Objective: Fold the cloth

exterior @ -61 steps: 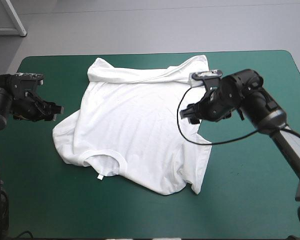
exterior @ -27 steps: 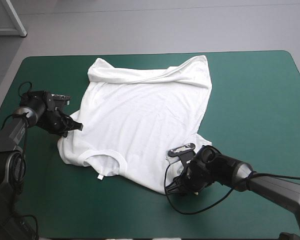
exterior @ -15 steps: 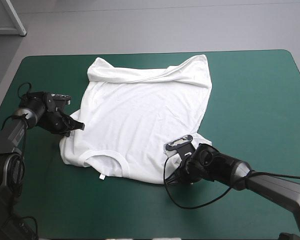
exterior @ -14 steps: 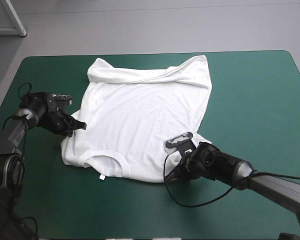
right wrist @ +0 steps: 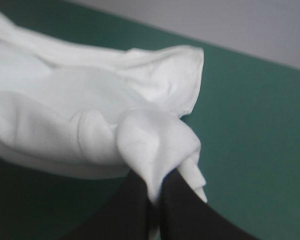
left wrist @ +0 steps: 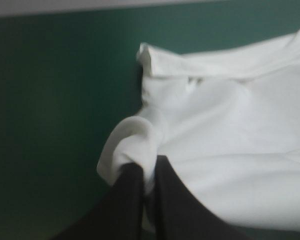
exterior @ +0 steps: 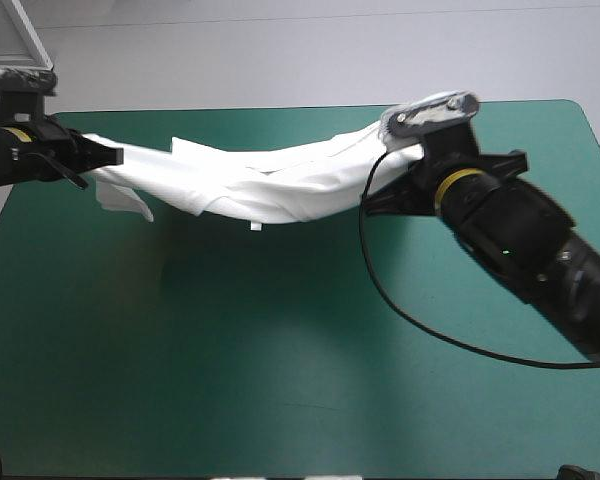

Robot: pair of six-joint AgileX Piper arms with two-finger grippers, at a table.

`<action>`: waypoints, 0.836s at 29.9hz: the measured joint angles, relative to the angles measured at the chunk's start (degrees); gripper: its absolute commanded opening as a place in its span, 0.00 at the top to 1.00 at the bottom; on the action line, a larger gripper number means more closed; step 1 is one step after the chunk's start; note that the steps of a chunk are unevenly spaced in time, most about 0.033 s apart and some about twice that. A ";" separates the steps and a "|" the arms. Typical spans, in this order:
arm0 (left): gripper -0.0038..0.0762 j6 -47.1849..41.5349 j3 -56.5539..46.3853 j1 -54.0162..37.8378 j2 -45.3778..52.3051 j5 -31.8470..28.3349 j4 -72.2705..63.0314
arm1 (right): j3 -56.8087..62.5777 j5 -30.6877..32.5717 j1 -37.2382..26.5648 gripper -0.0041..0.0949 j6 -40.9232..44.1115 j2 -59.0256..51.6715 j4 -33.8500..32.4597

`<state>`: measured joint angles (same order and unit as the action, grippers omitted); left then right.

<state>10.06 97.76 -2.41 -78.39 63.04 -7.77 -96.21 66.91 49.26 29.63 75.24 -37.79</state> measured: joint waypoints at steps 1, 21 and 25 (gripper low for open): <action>0.96 -0.15 2.05 0.00 1.06 0.61 0.00 | -2.68 0.48 0.00 0.98 -0.86 -0.05 -0.80; 0.96 2.32 42.65 0.00 4.22 -0.88 6.66 | -37.46 -5.33 0.21 0.98 -13.20 -1.18 -10.89; 0.96 3.44 43.61 0.00 4.40 -1.68 6.50 | -38.15 -6.91 0.21 0.98 -13.26 -0.99 -10.65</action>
<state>13.49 141.37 -2.41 -74.00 61.36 -1.27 -134.36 59.99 49.46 16.37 74.25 -48.45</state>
